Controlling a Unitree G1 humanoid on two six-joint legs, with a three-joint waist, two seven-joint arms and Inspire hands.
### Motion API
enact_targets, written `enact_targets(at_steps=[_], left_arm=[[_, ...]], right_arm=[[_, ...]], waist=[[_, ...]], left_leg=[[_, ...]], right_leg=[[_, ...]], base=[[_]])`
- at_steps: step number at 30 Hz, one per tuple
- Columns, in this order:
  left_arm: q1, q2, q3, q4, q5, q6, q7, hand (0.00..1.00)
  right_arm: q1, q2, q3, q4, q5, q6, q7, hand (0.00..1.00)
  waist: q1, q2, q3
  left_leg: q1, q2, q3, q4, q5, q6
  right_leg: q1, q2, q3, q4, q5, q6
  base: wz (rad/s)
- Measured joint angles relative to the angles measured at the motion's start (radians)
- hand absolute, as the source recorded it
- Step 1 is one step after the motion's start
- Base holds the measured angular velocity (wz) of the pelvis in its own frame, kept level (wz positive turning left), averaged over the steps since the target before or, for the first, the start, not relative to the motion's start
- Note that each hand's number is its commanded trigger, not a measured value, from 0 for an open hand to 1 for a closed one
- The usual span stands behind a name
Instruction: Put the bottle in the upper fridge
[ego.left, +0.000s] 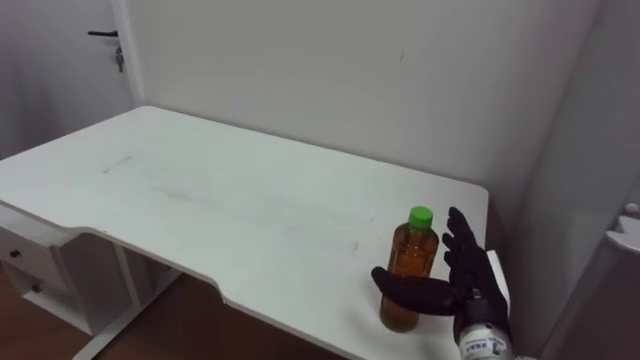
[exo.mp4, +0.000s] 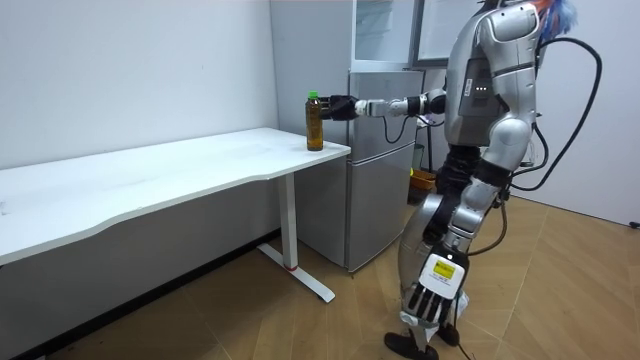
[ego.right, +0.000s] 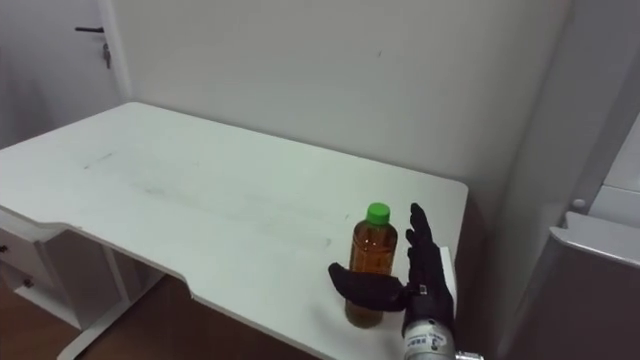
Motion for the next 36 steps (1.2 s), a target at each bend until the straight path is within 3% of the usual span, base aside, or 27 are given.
enact_targets(at_steps=[20,24,30,33,36], left_arm=[[0.007,0.003,0.000,-0.058,-0.021,0.021,0.000,0.00],[0.002,0.004,0.000,-0.058,-0.021,0.021,0.000,0.00],[0.001,0.009,0.000,-0.058,-0.021,0.026,-0.003,0.00],[0.000,0.019,-0.001,-0.060,-0.022,0.029,-0.003,0.00],[-0.001,0.023,-0.001,-0.060,-0.022,0.039,-0.002,0.00]], right_arm=[[-0.006,-0.001,-0.006,0.114,0.053,0.021,-0.080,0.00],[-0.022,0.000,-0.006,0.158,0.052,0.031,-0.079,0.00],[-0.057,0.000,0.001,0.214,0.052,0.031,-0.062,0.00],[-0.074,0.000,0.007,0.243,0.052,0.055,-0.049,0.00],[-0.087,0.000,0.007,0.260,0.052,0.065,-0.032,0.00]], waist=[[0.003,-0.013,-0.0051],[0.004,-0.016,-0.0021],[0.014,-0.028,0.0002],[0.028,-0.040,0.0028],[0.035,-0.047,-0.0001]], left_leg=[[-0.018,-0.018,-0.045,0.002,0.013,0.008],[-0.024,-0.023,-0.052,0.009,0.012,0.006],[-0.038,-0.027,-0.051,0.011,0.017,0.010],[-0.041,-0.027,-0.051,0.012,0.017,0.010],[-0.053,-0.028,-0.057,0.019,0.017,0.011]], right_leg=[[-0.010,-0.015,-0.033,0.022,-0.003,0.006],[-0.020,-0.017,-0.029,0.029,-0.005,0.009],[-0.038,-0.022,-0.026,0.035,-0.007,0.010],[-0.041,-0.022,-0.027,0.034,-0.007,0.010],[-0.050,-0.022,-0.028,0.034,-0.007,0.010]], base=[[0.07],[0.06],[0.00],[0.00],[0.04]])
